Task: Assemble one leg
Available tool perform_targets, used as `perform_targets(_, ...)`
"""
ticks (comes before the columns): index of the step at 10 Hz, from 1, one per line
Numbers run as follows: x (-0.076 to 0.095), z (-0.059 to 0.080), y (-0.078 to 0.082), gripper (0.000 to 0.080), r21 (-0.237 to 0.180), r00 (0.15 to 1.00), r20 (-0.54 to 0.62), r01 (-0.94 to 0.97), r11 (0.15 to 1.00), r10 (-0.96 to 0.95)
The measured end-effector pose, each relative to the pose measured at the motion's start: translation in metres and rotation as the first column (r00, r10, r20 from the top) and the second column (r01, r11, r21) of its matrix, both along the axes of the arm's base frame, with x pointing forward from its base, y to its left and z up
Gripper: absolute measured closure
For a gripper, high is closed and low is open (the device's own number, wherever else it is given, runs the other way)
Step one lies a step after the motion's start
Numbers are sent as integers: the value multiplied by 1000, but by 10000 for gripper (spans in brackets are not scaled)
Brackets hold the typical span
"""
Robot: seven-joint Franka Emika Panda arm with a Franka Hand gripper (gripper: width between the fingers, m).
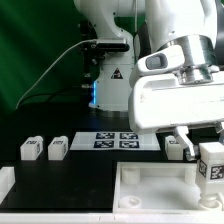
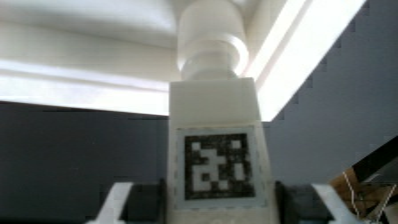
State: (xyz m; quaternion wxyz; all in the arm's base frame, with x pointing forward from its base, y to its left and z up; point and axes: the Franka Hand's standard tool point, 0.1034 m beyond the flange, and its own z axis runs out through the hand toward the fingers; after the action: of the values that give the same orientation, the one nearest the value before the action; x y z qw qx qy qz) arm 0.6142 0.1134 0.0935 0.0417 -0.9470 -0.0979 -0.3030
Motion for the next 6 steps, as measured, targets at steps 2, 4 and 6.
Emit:
perform_targets(2, -3, -7, 2, 506, -1, 1000, -13, -3, 1000, 3)
perform_targets(4, -4, -10, 3, 506, 0, 1000, -16, 3, 1000, -3)
perform_targets(6, -4, -10, 4, 506, 11, 999, -7, 33, 999, -33)
